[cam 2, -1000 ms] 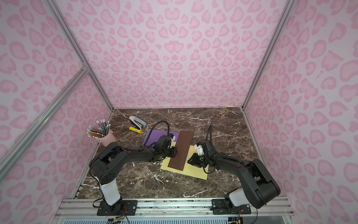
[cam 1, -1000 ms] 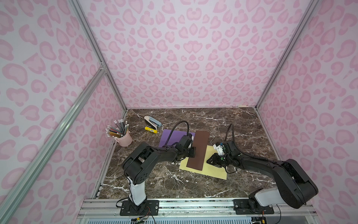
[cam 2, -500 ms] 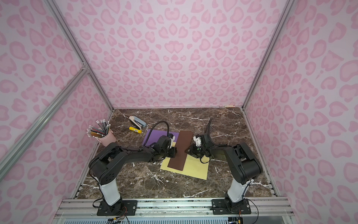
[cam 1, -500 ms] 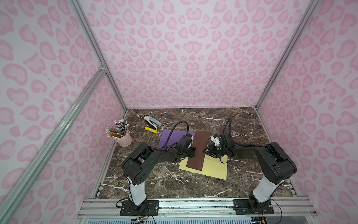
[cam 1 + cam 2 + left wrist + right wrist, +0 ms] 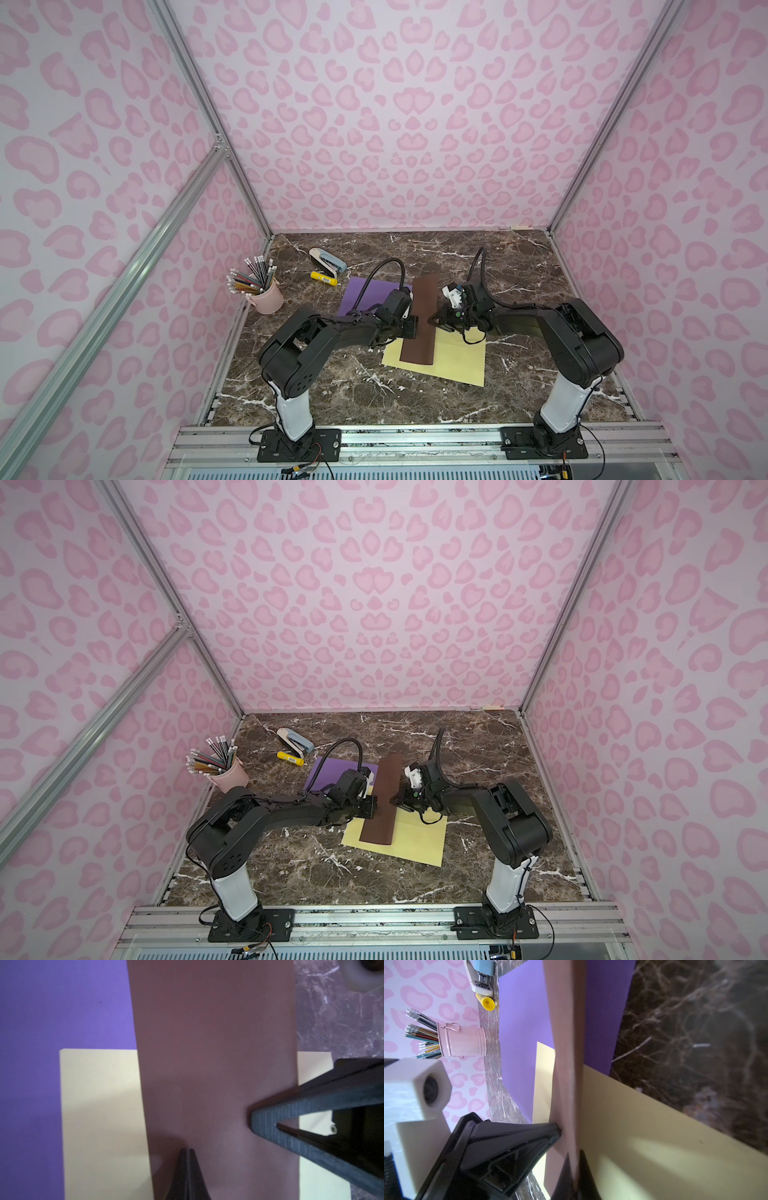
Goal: Fold the rectangular paper in half along the long edge
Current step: Pick up the paper from the paper, then place the paper at the center of the board.
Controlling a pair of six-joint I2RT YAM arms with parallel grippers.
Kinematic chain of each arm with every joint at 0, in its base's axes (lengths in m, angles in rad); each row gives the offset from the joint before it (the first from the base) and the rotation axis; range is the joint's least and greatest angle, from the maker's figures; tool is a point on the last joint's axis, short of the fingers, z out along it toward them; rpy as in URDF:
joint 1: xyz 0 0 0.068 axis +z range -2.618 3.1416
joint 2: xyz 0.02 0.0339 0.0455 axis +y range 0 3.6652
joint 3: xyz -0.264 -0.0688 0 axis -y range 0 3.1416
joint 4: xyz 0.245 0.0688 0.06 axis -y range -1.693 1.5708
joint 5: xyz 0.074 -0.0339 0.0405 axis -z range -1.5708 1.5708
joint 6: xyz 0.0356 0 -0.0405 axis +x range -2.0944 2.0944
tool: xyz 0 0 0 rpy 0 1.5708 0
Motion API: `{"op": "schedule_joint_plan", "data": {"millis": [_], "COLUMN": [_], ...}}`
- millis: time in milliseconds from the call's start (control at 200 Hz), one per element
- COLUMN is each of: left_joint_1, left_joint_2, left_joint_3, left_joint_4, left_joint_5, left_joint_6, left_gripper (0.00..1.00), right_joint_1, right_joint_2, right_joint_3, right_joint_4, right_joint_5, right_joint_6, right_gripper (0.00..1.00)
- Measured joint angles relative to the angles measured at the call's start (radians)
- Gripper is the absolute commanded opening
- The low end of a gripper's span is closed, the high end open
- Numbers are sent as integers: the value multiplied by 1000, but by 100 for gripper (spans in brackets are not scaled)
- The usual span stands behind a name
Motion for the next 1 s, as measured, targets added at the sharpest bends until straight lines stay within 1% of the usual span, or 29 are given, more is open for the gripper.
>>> {"op": "schedule_joint_plan", "data": {"millis": [75, 140, 150, 165, 210, 310, 365, 425, 505, 550, 625, 695, 775, 875, 910, 955, 1000], "left_joint_1": [0, 0, 0, 0, 1, 11, 28, 53, 82, 88, 89, 90, 92, 92, 92, 92, 92], "left_joint_2": [-38, -96, -108, -129, -192, -355, -449, -545, -638, -681, -756, -839, -914, -953, -956, -957, -959], "left_joint_3": [28, 62, 68, 78, 101, 113, 86, 40, -28, -66, -142, -229, -311, -364, -374, -386, -399], "left_joint_4": [-52, -74, -75, -80, -82, -61, -23, 18, 52, 59, 81, 111, 156, 179, 180, 179, 178], "left_joint_5": [-16, -37, -43, -52, -79, -139, -166, -190, -221, -255, -272, -285, -295, -303, -302, -301, -293], "left_joint_6": [0, 9, 12, 14, 27, 59, 77, 96, 111, 116, 115, 99, 69, 35, 22, 12, 3], "left_gripper": [18, 34, 36, 42, 51, 68, 73, 74, 73, 72, 72, 73, 74, 74, 74, 74, 73], "right_joint_1": [0, -6, -8, -13, -35, -143, -224, -329, -460, -530, -631, -695, -743, -775, -781, -790, -800], "right_joint_2": [-16, -34, -37, -41, -57, -105, -124, -135, -137, -133, -116, -98, -72, -57, -57, -60, -72], "right_joint_3": [0, 5, 8, 10, 21, 60, 88, 115, 132, 132, 129, 103, 70, 29, 23, 15, 2], "right_joint_4": [-5, -23, -31, -40, -63, -108, -126, -140, -144, -143, -136, -112, -92, -98, -109, -115, -126], "right_joint_5": [0, 1, 0, -2, -7, -26, -37, -59, -90, -103, -120, -129, -131, -109, -93, -67, -41], "right_joint_6": [-5, -20, -23, -26, -40, -76, -99, -117, -120, -119, -108, -88, -58, -45, -45, -45, -45], "right_gripper": [0, 0, 0, 0, 0, 0, 0, 0, 0, 0, 0, 0, 0, 0, 6, 21, 29]}}
